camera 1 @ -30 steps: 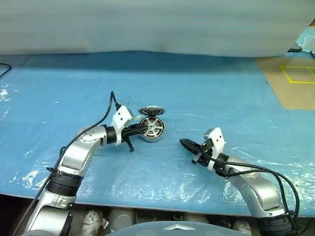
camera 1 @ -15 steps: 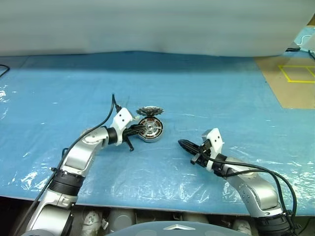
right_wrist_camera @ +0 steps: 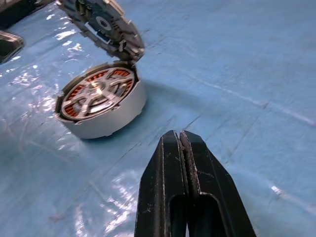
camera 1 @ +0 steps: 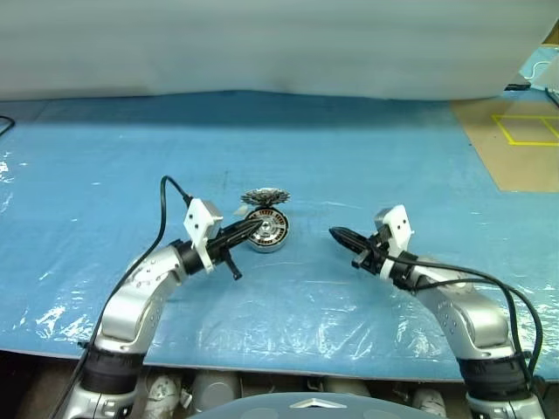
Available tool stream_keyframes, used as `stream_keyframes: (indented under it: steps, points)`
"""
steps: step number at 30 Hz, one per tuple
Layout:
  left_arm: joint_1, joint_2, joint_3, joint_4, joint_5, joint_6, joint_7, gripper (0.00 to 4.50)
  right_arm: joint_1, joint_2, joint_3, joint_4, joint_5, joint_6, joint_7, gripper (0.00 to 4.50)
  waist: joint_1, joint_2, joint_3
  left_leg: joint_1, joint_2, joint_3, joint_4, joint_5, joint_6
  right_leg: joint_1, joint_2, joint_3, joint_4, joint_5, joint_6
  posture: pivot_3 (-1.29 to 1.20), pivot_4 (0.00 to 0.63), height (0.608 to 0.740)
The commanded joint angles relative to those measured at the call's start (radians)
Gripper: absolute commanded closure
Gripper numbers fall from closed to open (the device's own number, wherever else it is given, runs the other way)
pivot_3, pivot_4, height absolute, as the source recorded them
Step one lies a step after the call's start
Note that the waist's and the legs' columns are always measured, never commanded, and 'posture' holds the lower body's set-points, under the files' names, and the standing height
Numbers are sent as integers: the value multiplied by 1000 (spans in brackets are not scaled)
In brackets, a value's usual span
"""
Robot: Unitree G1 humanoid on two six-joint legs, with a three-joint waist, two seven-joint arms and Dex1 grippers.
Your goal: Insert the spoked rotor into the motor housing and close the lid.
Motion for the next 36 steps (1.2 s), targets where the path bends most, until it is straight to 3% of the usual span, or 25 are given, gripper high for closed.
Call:
stream_keyframes:
  steps: [1,9,15,18,27,31,36]
  points:
    - [70,-14,25,-62,17,-53,61,4468,-98,-13,10,80,-58,20,-43,4500,0,0,0,0,0,0,0,0,0,1,0,0,0,0,0,0,150,740]
    - [177,-31,0,-79,76,-99,151,4468,-380,27,75,330,-188,-28,-85,4500,-2,0,0,0,0,0,0,0,0,0,0,0,0,0,0,0,150,740]
    - [162,-43,30,-59,37,-140,157,4468,-571,85,132,565,-272,-127,-54,4500,-2,0,0,0,0,0,1,0,0,0,1,0,1,0,0,0,150,740]
    - [155,-24,32,-49,-13,-115,112,4468,-665,120,164,693,-292,-193,15,4500,-2,0,0,-1,0,1,2,0,0,0,1,0,2,0,0,0,150,740]
    - [128,37,-15,25,52,-222,-1,4468,-921,168,172,1122,-322,-405,266,4500,-1,0,0,-4,2,1,9,0,0,-3,0,0,8,0,-1,0,150,740]
    - [137,6,-45,70,136,-317,49,4468,-963,173,176,1188,-314,-408,423,4500,-1,1,0,-4,2,1,11,-1,2,-4,0,0,11,0,-2,0,150,740]
    - [149,-35,-59,110,171,-353,99,4468,-992,208,165,1242,-315,-423,503,4500,-2,1,0,-4,4,1,13,-2,5,-5,1,0,15,-1,-4,0,150,740]
